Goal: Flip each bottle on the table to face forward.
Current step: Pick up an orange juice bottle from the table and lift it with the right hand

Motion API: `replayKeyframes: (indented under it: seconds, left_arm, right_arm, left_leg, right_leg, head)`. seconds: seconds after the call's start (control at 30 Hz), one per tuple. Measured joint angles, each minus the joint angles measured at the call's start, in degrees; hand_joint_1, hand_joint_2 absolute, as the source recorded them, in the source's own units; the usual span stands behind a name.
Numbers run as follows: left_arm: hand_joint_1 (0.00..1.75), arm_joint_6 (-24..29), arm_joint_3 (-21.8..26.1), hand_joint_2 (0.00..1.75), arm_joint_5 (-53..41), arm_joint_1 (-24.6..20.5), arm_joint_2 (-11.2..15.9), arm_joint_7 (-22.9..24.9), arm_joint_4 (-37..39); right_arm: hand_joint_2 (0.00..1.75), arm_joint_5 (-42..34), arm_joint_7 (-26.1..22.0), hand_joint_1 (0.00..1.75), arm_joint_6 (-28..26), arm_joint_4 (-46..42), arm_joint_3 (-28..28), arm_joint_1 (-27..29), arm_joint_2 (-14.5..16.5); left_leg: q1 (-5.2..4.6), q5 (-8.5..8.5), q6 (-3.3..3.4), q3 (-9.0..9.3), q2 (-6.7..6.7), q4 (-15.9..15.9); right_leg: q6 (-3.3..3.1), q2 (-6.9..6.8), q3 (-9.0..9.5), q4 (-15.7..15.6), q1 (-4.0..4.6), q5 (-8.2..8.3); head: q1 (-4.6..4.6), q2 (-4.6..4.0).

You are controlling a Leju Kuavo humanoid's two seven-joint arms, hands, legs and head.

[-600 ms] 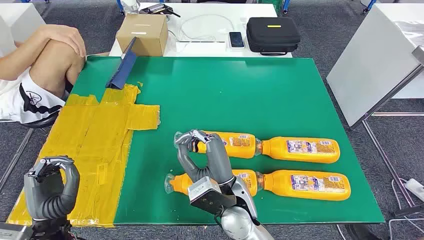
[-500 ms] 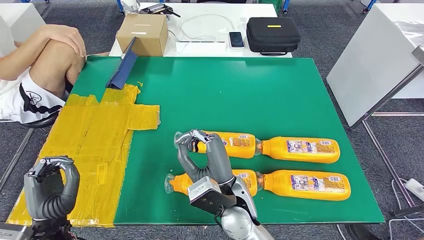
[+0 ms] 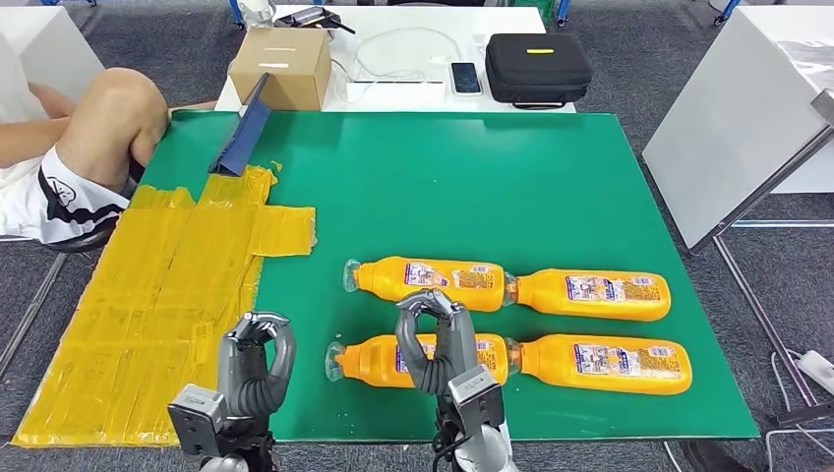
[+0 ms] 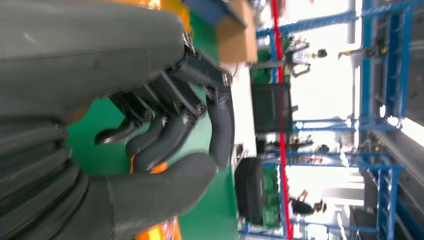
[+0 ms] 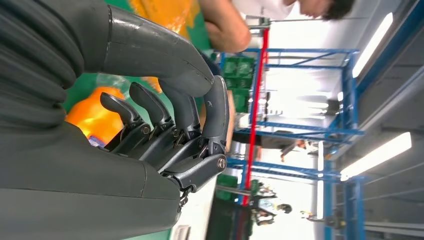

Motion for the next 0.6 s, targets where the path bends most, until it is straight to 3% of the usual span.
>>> replayKeyframes:
  seconds: [0.07, 0.1, 0.6]
  left_arm:
    - [0.09, 0.3, -1.7, 1.75, 0.6, -0.2, 0.3, 0.3, 1.0]
    - [0.0, 0.5, -2.3, 1.75, 0.8, -0.2, 0.4, 0.5, 1.4]
    - [0.0, 1.8, -5.8, 1.75, 1.2, -1.2, 1.7, 1.3, 4.1]
  right_arm:
    - [1.75, 0.2, 0.4, 0.04, 0.2, 0.2, -0.7, 0.2, 0.2]
    - [1.75, 0.3, 0.5, 0.0, 0.3, 0.3, -1.0, 0.3, 0.2]
    - [1.75, 1.5, 1.0, 0.0, -0.2, 0.7, -3.4, 1.0, 0.8]
  left_leg:
    - [0.01, 0.0, 0.0, 0.0, 0.0, 0.0]
    - [0.02, 0.0, 0.0, 0.01, 0.01, 0.0]
    - [0.06, -0.01, -0.02, 0.04, 0.01, 0.0]
  right_leg:
    - [-0.01, 0.0, 0.0, 0.0, 0.01, -0.01]
    - [-0.01, 0.0, 0.0, 0.0, 0.02, -0.01]
    - [0.04, 0.0, -0.42, 0.0, 0.04, -0.11]
  head:
    - [0.01, 0.01]
    - [0.0, 0.01]
    - [-0.01, 0.0]
